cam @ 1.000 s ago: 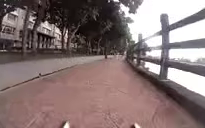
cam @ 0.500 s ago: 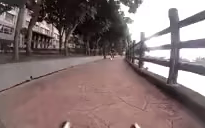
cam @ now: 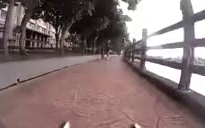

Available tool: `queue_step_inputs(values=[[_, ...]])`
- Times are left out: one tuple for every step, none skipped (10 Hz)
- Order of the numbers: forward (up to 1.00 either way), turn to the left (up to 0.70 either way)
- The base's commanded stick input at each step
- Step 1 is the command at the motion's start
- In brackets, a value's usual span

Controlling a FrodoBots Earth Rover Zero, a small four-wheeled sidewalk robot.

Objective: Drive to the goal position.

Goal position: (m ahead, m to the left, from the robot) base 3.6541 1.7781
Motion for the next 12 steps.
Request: queue_step_inputs(values=[[0.70,-0.27],[0.70,-0.29],[0.70,-0.29],[0.70,-0.29],[0.70,-0.24],[0.70,-0.12],[0.70,-0.08],[0.70,-0.06],[0.70,-0.04],[0.70,-0.03],[0.70,-0.01],[0.70,-0.06]])
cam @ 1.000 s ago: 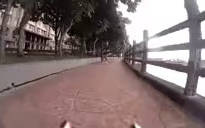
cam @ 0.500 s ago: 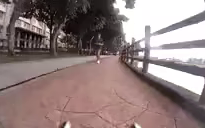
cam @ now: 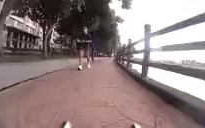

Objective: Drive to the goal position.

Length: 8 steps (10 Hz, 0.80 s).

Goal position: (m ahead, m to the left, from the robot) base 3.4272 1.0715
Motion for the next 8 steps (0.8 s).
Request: queue_step_inputs(values=[[0.70,-0.17],[0.70,-0.20],[0.70,-0.24],[0.70,-0.28],[0.70,-0.21],[0.70,-0.15],[0.70,-0.09],[0.70,-0.03]])
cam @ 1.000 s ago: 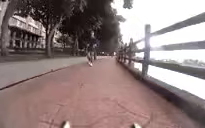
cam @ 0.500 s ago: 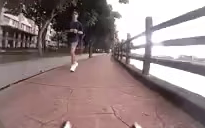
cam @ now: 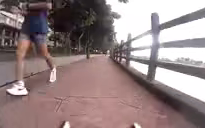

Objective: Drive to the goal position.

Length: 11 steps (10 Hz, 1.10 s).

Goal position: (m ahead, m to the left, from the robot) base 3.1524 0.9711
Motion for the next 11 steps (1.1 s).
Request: queue_step_inputs(values=[[0.70,0.00],[0.70,0.00],[0.70,0.00],[0.70,0.00],[0.70,0.00],[0.70,0.00],[0.70,0.00],[0.70,0.00],[0.70,0.00],[0.70,0.00],[0.70,0.00]])
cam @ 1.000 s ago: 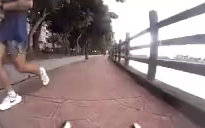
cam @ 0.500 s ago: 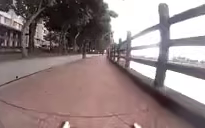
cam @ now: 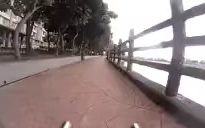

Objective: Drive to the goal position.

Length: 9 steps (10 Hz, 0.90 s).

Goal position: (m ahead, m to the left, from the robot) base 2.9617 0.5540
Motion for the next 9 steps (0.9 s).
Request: queue_step_inputs(values=[[0.70,0.00],[0.70,0.00],[0.70,0.00],[0.70,0.00],[0.70,0.00],[0.70,0.00],[0.70,0.00],[0.70,0.00],[0.70,0.00]])
